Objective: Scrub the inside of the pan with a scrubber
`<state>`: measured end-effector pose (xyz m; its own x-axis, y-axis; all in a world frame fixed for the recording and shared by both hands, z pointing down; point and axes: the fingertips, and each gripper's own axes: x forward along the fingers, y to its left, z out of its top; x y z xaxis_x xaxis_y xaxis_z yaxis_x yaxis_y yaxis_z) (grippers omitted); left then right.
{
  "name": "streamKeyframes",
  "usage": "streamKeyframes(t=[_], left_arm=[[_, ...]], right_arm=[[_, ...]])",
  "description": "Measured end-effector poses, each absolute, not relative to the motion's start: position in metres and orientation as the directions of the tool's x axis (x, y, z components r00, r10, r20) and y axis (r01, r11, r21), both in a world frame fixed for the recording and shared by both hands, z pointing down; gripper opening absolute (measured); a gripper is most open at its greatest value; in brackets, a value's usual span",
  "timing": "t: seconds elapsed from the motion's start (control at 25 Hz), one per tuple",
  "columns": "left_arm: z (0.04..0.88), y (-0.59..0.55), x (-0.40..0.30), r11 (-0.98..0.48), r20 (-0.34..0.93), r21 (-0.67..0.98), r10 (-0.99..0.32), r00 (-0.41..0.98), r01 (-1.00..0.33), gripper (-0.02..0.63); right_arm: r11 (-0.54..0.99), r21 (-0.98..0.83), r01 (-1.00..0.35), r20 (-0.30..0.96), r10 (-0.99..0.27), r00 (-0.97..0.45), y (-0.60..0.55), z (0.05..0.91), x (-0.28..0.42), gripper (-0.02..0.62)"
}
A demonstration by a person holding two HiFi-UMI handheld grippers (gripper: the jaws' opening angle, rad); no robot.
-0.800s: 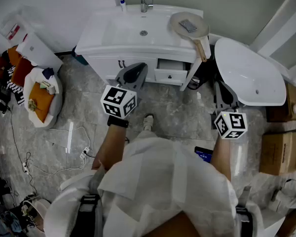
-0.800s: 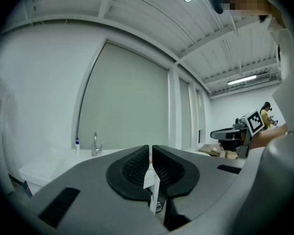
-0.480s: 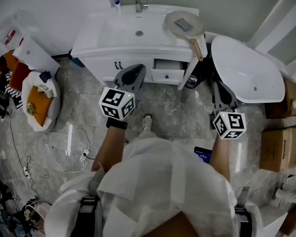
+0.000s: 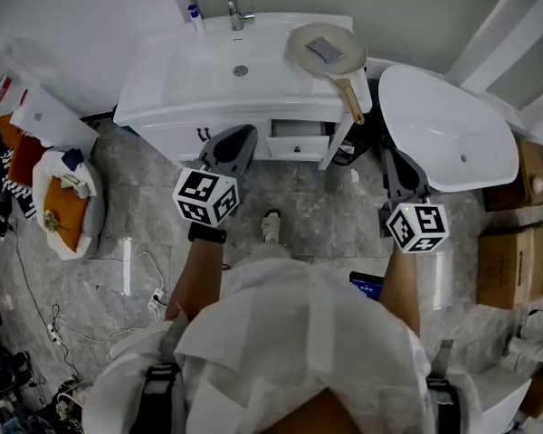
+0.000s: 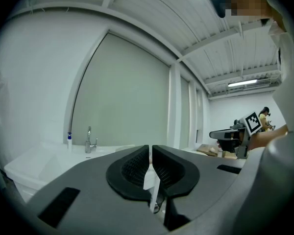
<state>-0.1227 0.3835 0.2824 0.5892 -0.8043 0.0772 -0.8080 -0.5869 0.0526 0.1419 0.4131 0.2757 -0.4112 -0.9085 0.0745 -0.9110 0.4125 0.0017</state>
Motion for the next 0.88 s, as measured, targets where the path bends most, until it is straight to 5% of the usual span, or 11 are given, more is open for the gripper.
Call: streamKeyframes(t=[0.88], left_arm=[[0.280,0.149,-0.165,-0.664,0.073,0.062,-0.742,0.667,-0.745,0.034]], right_arm=[[0.291,0.081,-0.953,0.124,-0.952,-0.280,0.201,0.268,0.141,0.011]])
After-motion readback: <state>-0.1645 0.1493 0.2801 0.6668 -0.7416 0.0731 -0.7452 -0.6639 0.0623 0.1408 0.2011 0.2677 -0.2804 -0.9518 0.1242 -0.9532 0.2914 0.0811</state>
